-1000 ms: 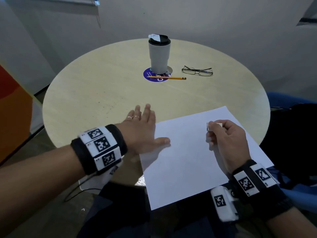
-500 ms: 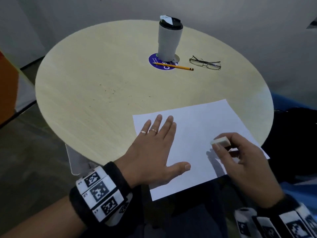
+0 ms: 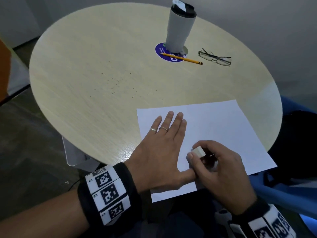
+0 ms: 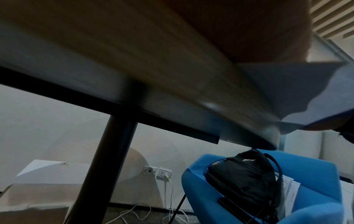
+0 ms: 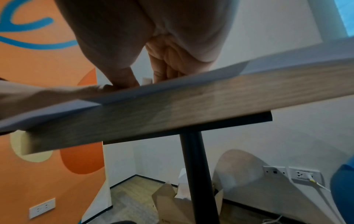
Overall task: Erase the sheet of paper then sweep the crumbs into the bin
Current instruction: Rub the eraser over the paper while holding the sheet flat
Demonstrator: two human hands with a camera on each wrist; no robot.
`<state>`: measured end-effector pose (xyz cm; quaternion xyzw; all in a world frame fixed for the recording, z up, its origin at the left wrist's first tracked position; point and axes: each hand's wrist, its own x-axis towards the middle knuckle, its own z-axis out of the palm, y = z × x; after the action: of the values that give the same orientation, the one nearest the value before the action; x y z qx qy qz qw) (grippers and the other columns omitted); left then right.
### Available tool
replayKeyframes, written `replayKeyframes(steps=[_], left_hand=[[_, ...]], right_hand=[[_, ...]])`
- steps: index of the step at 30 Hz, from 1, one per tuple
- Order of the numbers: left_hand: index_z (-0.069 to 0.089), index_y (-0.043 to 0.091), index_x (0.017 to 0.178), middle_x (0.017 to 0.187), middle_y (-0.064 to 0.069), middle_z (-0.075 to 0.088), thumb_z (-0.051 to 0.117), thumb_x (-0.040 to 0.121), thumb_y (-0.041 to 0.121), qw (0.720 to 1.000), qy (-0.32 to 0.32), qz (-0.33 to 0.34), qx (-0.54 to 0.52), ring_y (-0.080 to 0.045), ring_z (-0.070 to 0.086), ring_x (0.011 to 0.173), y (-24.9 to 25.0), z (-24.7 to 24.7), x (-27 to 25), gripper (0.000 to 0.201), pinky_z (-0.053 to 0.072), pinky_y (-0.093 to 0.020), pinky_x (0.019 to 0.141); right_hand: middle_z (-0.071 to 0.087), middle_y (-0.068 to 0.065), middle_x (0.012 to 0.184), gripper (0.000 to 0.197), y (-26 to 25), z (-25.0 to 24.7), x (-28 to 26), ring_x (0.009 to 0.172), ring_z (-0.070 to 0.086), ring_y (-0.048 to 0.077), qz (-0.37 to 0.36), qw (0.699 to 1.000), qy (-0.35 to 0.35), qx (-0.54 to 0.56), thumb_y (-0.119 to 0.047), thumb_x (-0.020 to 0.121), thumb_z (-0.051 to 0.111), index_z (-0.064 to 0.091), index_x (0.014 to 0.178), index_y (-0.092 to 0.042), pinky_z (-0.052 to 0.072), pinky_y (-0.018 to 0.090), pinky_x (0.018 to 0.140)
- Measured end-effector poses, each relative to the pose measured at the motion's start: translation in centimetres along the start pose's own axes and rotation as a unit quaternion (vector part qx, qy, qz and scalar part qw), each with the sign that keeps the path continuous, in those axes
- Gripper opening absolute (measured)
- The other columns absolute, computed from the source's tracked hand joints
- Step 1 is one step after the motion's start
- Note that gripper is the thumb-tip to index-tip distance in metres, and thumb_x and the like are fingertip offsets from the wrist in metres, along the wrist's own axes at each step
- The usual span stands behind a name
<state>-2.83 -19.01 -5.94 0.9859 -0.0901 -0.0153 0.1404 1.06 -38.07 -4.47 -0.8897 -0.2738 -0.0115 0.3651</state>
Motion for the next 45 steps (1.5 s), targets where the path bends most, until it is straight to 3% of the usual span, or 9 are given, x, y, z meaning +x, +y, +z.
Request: replayKeyframes(steps=[8, 13, 18, 23, 27, 32, 36, 40, 45], left_hand=[[-0.009, 0.008, 0.166, 0.172, -0.007, -0.024, 0.021, 0.087, 0.093, 1.0, -0.017, 0.003, 0.0, -0.021, -0.029, 0.157, -0.2, 0.1, 0.1, 0.12, -0.004, -0.049, 0.13], [-0.008, 0.007, 0.166, 0.172, -0.009, -0.024, 0.024, 0.086, 0.089, 1.0, -0.02, 0.004, 0.003, -0.021, -0.029, 0.157, -0.1, 0.0, 0.2, 0.119, -0.003, -0.049, 0.13], [-0.012, 0.007, 0.165, 0.171, -0.009, -0.026, 0.019, 0.084, 0.096, 1.0, -0.03, 0.003, 0.006, -0.023, -0.03, 0.157, -0.2, 0.1, 0.3, 0.125, -0.005, -0.051, 0.129], [-0.007, 0.005, 0.166, 0.172, -0.011, -0.023, 0.025, 0.087, 0.086, 1.0, -0.022, 0.002, 0.004, -0.022, -0.028, 0.157, -0.1, 0.0, 0.3, 0.117, -0.002, -0.05, 0.13], [-0.012, 0.006, 0.165, 0.171, -0.01, -0.026, 0.019, 0.083, 0.097, 0.999, -0.034, 0.005, 0.008, -0.023, -0.03, 0.156, -0.2, 0.1, 0.4, 0.126, -0.005, -0.051, 0.129], [-0.01, 0.005, 0.165, 0.171, -0.011, -0.026, 0.022, 0.085, 0.09, 1.0, -0.029, 0.004, 0.009, -0.023, -0.03, 0.157, -0.2, 0.0, 0.3, 0.121, -0.004, -0.05, 0.129], [-0.011, 0.006, 0.165, 0.172, -0.011, -0.025, 0.018, 0.082, 0.097, 0.999, -0.034, 0.007, 0.011, -0.025, -0.028, 0.158, -0.3, 0.2, 0.4, 0.127, -0.005, -0.052, 0.129], [-0.009, 0.005, 0.165, 0.172, -0.012, -0.025, 0.02, 0.085, 0.092, 1.0, -0.027, 0.007, 0.007, -0.025, -0.028, 0.157, -0.2, 0.2, 0.4, 0.122, -0.004, -0.052, 0.129], [-0.008, 0.004, 0.165, 0.172, -0.012, -0.022, 0.019, 0.083, 0.097, 0.999, -0.03, 0.012, 0.012, -0.026, -0.026, 0.158, -0.3, 0.2, 0.4, 0.126, -0.004, -0.052, 0.129]], right_hand=[[0.059, 0.002, 0.06, 0.014, 3.5, -3.3, 0.7, 0.055, 0.056, 0.026, 0.122, 0.989, 0.083, 0.023, -0.009, 0.086, 0.079, 0.068, 0.077, -0.012, 0.052, 0.041, 0.057], [0.069, 0.0, 0.07, 0.014, -0.1, -1.1, 0.5, 0.062, 0.063, 0.023, 0.036, 0.997, -0.038, 0.057, -0.009, 0.088, 0.081, 0.074, 0.079, -0.018, 0.052, 0.038, 0.06], [0.06, 0.0, 0.064, 0.024, 2.5, -2.5, 1.6, 0.061, 0.055, 0.024, 0.062, 0.998, 0.027, 0.016, -0.008, 0.086, 0.081, 0.068, 0.071, -0.02, 0.049, 0.044, 0.059], [0.063, -0.001, 0.066, 0.02, -0.2, -0.7, 0.5, 0.066, 0.057, 0.022, 0.003, 0.998, -0.049, 0.029, -0.011, 0.088, 0.083, 0.071, 0.074, -0.021, 0.047, 0.036, 0.065], [0.064, -0.001, 0.067, 0.018, 2.6, -2.9, 1.2, 0.07, 0.057, 0.024, 0.058, 0.998, -0.013, 0.013, -0.012, 0.085, 0.081, 0.071, 0.072, -0.02, 0.049, 0.046, 0.066], [0.065, -0.005, 0.067, 0.021, 0.0, -1.4, 0.4, 0.07, 0.056, 0.021, 0.009, 0.998, -0.06, 0.005, -0.011, 0.084, 0.085, 0.072, 0.072, -0.023, 0.045, 0.032, 0.066], [0.068, -0.003, 0.071, 0.014, 2.6, -3.1, 0.9, 0.075, 0.056, 0.022, 0.053, 0.998, -0.039, 0.001, -0.018, 0.084, 0.083, 0.075, 0.075, -0.024, 0.043, 0.034, 0.067], [0.066, -0.01, 0.071, 0.019, 0.8, -1.9, 0.8, 0.076, 0.057, 0.019, 0.013, 0.999, -0.042, -0.032, -0.021, 0.087, 0.085, 0.072, 0.075, -0.029, 0.044, 0.032, 0.066], [0.067, -0.004, 0.069, 0.018, 2.9, -2.5, 1.2, 0.073, 0.059, 0.021, 0.074, 0.997, -0.016, 0.01, -0.019, 0.086, 0.084, 0.074, 0.073, -0.025, 0.052, 0.046, 0.068]])
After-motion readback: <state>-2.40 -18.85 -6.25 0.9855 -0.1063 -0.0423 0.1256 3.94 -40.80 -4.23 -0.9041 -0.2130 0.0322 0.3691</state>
